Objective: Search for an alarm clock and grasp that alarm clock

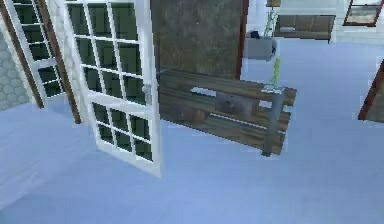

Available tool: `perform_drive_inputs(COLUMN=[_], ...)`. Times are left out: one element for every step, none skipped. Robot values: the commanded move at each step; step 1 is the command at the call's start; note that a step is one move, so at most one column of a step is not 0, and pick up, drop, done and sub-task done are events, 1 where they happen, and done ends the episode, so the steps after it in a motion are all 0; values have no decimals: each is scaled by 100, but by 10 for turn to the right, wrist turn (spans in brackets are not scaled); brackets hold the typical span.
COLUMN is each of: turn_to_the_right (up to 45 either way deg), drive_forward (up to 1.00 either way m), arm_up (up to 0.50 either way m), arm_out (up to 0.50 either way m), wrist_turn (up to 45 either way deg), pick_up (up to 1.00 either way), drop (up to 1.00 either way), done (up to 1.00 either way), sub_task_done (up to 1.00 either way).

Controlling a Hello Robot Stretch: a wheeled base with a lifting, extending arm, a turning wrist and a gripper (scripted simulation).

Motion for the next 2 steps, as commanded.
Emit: perform_drive_inputs(turn_to_the_right=[-420, 0], drive_forward=[0, 100], arm_up=[0, 0], arm_out=[0, 0], wrist_turn=[0, 0], pick_up=[0, 0], drop=[0, 0], done=[0, 0], sub_task_done=[0, 0])
